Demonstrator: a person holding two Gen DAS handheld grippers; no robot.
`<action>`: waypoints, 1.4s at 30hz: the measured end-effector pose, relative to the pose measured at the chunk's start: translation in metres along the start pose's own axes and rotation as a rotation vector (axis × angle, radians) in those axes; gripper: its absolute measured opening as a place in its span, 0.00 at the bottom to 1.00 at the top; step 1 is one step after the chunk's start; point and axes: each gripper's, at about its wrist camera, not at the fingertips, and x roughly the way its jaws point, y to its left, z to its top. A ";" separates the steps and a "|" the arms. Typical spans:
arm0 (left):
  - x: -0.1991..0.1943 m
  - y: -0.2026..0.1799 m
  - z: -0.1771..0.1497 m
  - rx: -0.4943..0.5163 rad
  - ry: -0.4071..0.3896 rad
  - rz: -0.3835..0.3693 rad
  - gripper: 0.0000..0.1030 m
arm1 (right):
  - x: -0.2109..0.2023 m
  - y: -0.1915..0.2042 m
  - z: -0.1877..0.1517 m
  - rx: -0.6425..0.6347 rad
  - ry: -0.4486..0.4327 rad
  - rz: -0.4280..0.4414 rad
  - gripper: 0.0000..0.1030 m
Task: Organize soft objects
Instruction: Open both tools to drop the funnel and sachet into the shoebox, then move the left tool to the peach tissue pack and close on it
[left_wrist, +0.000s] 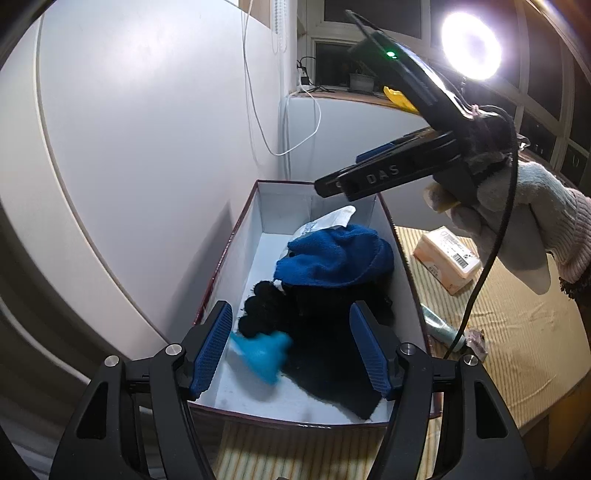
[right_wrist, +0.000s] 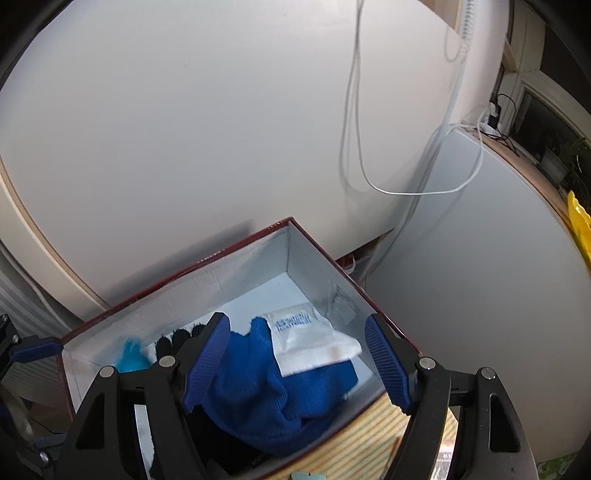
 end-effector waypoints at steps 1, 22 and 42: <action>-0.002 -0.002 -0.001 0.001 -0.003 -0.003 0.64 | -0.003 -0.003 -0.001 0.005 -0.002 0.004 0.70; -0.017 -0.073 -0.004 0.038 -0.022 -0.126 0.64 | -0.119 -0.074 -0.132 0.184 -0.054 -0.030 0.70; 0.064 -0.201 0.010 0.006 0.070 -0.353 0.64 | -0.088 -0.186 -0.227 0.522 0.018 0.083 0.70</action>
